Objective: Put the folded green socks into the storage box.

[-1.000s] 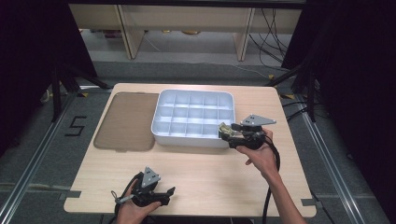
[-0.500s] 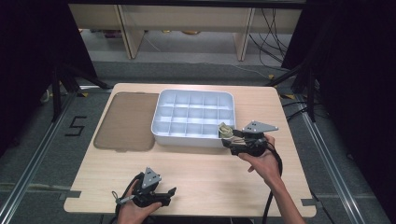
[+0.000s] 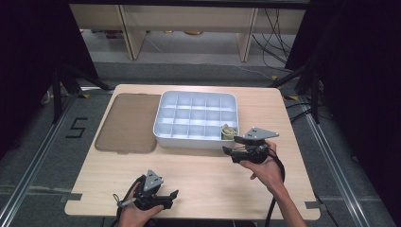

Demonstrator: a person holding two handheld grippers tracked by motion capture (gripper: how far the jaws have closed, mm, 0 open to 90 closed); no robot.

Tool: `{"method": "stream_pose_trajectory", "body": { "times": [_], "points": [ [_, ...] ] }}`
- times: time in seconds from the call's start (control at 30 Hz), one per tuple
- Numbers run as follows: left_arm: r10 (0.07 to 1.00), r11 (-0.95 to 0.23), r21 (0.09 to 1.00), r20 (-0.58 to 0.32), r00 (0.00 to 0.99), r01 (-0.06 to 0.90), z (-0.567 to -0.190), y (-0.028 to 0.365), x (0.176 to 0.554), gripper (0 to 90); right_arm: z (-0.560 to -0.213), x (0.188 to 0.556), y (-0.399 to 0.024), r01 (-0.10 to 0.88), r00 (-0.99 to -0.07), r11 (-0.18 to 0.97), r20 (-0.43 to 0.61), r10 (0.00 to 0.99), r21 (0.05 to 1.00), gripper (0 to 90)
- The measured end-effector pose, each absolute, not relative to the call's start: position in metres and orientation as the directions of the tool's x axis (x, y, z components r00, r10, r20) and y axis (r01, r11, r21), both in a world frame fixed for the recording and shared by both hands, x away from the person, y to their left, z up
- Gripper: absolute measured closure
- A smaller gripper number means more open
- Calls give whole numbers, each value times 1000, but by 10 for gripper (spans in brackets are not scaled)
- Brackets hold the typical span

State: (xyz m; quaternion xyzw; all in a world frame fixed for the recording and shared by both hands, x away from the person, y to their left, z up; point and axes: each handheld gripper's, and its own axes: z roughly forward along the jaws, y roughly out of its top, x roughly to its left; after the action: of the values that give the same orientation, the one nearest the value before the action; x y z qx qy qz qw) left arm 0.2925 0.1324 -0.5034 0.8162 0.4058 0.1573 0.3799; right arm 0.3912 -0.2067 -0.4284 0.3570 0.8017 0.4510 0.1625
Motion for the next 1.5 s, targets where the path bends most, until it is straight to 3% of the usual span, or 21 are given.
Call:
{"method": "stream_pose_trajectory", "body": {
  "times": [0.3,0.43,1.1,1.3,1.5],
  "points": [
    [798,-323,767,-95,596,554,-506,128,292,224,-435,387,-207,424,-704,364,50,708,829,339],
    [787,-361,760,-63,613,541,-504,131,292,224,-437,385,-208,431,-703,370,49,710,823,338],
    [794,-347,765,-68,604,543,-503,132,292,216,-450,372,-214,463,-695,362,77,715,809,307],
    [799,-342,772,-61,598,535,-504,132,292,207,-454,370,-214,432,-707,376,48,706,820,304],
    [800,-344,777,-52,597,528,-503,132,293,203,-455,363,-212,475,-696,370,84,713,799,296]
  ]
}}
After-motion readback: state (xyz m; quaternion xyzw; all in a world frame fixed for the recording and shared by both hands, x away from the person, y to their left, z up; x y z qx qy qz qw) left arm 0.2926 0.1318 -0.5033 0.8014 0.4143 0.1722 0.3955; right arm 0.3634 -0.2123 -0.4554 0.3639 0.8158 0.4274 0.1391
